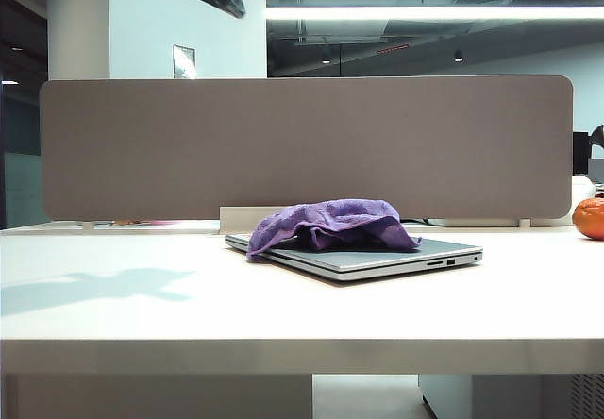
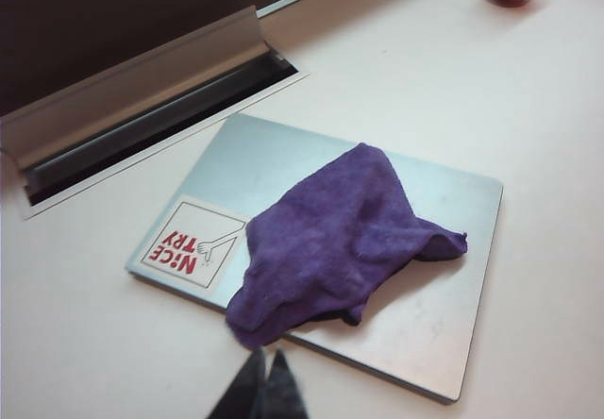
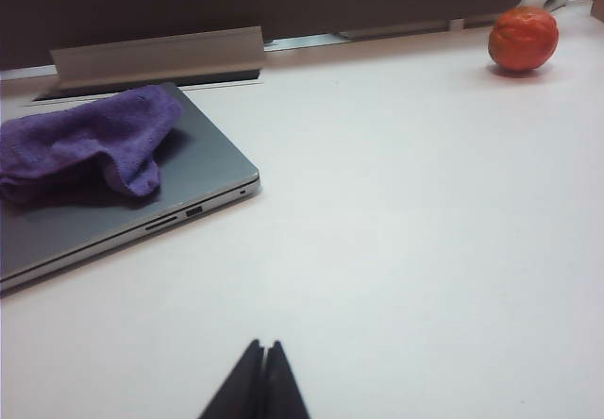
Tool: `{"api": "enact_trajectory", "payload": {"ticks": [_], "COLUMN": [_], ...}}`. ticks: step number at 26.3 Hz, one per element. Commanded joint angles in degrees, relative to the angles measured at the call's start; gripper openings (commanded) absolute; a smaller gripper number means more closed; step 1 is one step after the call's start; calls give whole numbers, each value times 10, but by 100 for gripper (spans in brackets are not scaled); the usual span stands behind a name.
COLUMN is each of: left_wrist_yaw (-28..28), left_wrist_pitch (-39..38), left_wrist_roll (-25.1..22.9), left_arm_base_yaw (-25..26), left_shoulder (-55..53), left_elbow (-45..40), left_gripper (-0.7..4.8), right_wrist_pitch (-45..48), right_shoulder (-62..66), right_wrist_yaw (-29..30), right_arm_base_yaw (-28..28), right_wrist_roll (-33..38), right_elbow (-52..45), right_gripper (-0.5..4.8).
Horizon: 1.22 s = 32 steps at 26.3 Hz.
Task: Pick up the purple rag and put it over the laptop.
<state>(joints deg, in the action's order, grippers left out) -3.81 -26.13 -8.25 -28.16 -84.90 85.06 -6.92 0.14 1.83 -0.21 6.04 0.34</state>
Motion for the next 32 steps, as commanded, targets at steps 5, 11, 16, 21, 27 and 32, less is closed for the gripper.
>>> {"api": "enact_trajectory", "payload": {"ticks": [5, 11, 16, 21, 27, 32], "left_wrist_yaw": [38, 68, 83, 118, 122, 122], "left_wrist_pitch": [55, 65, 65, 65, 66, 70], "left_wrist_roll": [-3, 14, 32, 45, 76, 120], "left_arm_base_yaw": [0, 0, 0, 0, 0, 0], "left_shoulder": [143, 292, 382, 456, 560, 631], "left_elbow": [-138, -255, -306, -348, -450, -539], "left_gripper": [-6, -6, -6, -6, -6, -6], "right_wrist_pitch": [-32, -36, -36, -36, -36, -36], "right_shoulder": [-1, -1, -1, -1, -1, -1], "right_wrist_yaw": [-7, -6, -6, -6, -6, -6], "right_arm_base_yaw": [0, 0, 0, 1, 0, 0], "right_wrist_roll": [-5, -5, -5, -5, -5, -5], "right_elbow": [-2, -2, -2, -2, -2, -2], "right_gripper": [22, 22, 22, 22, 22, 22]}}
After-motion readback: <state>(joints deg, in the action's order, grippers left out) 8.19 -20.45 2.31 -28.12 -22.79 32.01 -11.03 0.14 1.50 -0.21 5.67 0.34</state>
